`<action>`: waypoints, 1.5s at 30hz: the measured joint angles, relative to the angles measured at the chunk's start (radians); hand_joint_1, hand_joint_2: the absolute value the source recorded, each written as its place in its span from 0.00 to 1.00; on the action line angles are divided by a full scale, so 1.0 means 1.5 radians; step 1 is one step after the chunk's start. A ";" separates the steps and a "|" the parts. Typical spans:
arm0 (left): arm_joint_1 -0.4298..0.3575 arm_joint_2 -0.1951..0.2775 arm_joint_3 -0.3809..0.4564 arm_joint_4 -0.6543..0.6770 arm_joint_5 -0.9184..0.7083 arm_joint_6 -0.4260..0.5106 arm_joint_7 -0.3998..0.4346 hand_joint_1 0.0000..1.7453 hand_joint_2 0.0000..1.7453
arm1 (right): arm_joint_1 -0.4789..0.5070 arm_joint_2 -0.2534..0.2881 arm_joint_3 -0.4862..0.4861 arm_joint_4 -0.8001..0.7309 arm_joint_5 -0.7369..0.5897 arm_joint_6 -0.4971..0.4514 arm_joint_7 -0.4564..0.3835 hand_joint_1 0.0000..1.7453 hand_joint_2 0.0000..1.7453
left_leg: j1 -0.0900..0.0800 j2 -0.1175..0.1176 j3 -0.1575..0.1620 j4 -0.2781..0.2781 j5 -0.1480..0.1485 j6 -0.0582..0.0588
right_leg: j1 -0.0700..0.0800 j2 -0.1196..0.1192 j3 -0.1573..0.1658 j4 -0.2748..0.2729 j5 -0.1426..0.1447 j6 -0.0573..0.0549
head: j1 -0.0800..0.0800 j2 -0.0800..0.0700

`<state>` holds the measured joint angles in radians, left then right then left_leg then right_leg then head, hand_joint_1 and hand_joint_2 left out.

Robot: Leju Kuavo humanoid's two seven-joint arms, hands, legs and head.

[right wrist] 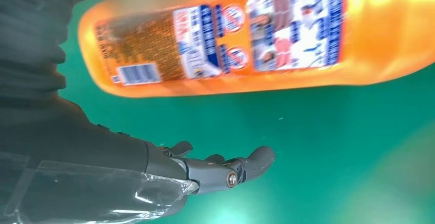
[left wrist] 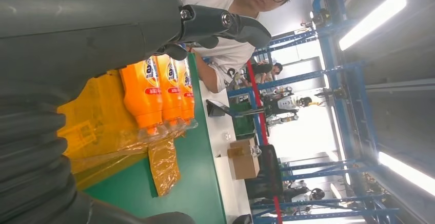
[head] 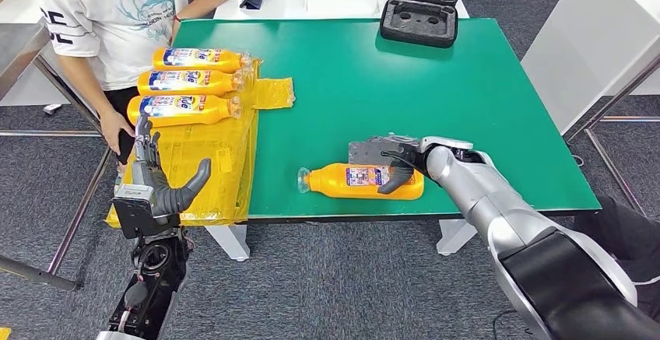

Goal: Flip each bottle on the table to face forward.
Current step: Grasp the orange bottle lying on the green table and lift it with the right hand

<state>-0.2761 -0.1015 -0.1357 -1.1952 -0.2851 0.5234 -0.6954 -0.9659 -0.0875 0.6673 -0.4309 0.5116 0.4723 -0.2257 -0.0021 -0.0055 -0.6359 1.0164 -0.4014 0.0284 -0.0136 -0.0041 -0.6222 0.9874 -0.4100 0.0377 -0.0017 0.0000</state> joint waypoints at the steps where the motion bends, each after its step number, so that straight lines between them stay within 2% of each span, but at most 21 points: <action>1: 0.001 0.000 0.000 0.000 0.000 0.000 0.000 0.00 1.00 | 0.000 0.003 0.001 0.002 0.000 0.000 0.000 0.00 1.00 | 0.000 0.000 0.000 0.000 0.000 0.000 | 0.000 0.000 0.000 0.000 0.000 0.000 | 0.000 0.000; 10: 0.010 0.000 0.000 -0.001 0.002 0.000 -0.001 0.00 1.00 | 0.003 0.019 0.006 0.015 0.000 -0.013 -0.001 0.00 1.00 | -0.001 0.000 0.000 0.000 0.000 0.000 | 0.000 0.000 0.000 0.000 0.000 0.000 | 0.000 0.000; 20: 0.015 0.001 0.000 -0.002 0.002 -0.003 0.000 0.00 1.00 | 0.012 0.021 0.014 0.023 0.000 -0.017 -0.002 0.00 1.00 | 0.000 0.000 0.000 0.000 0.000 0.000 | 0.000 0.000 0.000 0.000 0.000 0.000 | 0.000 0.000; 45: 0.018 0.004 0.001 -0.002 0.013 -0.010 0.002 0.00 1.00 | 0.054 -0.014 0.023 0.024 0.012 -0.051 0.007 0.00 1.00 | 0.000 0.000 0.000 0.000 0.000 0.000 | 0.000 0.000 0.000 0.000 0.000 0.000 | 0.000 0.000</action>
<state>-0.2494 -0.0955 -0.1343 -1.1975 -0.2659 0.5086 -0.6924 -0.8852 -0.1092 0.7025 -0.3945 0.5289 0.3950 -0.2153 -0.0028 -0.0054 -0.6356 1.0164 -0.4014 0.0284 -0.0140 -0.0041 -0.6221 0.9872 -0.4099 0.0377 -0.0015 0.0000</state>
